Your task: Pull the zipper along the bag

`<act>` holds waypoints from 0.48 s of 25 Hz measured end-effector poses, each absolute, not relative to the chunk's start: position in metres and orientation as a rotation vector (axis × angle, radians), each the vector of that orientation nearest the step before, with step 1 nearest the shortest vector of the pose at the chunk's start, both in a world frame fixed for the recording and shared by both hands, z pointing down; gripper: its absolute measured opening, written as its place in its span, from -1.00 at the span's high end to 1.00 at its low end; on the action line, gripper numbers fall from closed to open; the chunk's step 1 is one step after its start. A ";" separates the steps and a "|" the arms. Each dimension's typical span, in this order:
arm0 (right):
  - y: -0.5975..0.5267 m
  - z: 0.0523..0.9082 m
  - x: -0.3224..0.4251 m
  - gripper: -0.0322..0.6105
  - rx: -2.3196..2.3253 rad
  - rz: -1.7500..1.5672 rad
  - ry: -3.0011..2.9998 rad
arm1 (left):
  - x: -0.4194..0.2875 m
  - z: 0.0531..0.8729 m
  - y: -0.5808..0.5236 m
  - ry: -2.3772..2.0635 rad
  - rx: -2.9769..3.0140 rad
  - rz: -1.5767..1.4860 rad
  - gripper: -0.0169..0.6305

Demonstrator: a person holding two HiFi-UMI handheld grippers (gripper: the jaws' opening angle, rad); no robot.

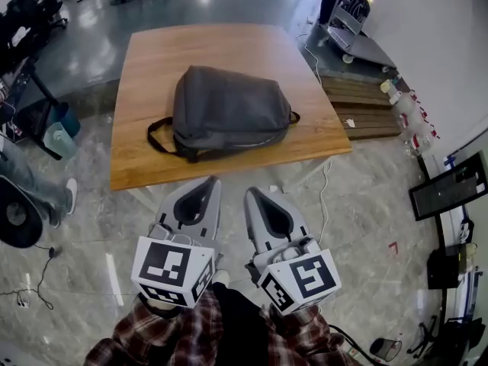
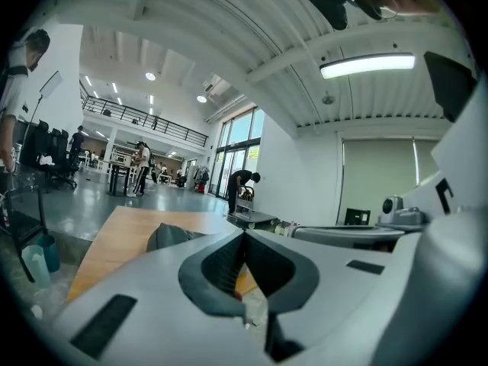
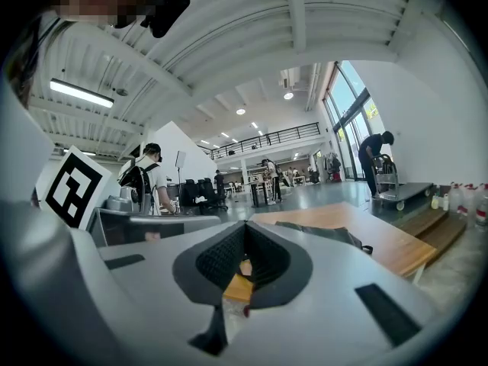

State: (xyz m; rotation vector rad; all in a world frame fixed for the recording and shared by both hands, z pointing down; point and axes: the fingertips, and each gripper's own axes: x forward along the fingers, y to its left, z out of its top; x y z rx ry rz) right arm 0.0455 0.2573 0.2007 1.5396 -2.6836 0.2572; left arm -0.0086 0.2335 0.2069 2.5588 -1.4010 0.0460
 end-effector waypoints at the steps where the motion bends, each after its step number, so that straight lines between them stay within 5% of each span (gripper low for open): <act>1: 0.243 0.201 0.048 0.87 1.547 0.257 -2.682 | -0.007 0.208 0.218 -1.395 2.561 0.046 0.91; 12: 0.067 0.192 0.040 0.87 1.635 0.266 -2.649 | -0.007 0.200 0.046 -1.286 2.639 0.076 0.91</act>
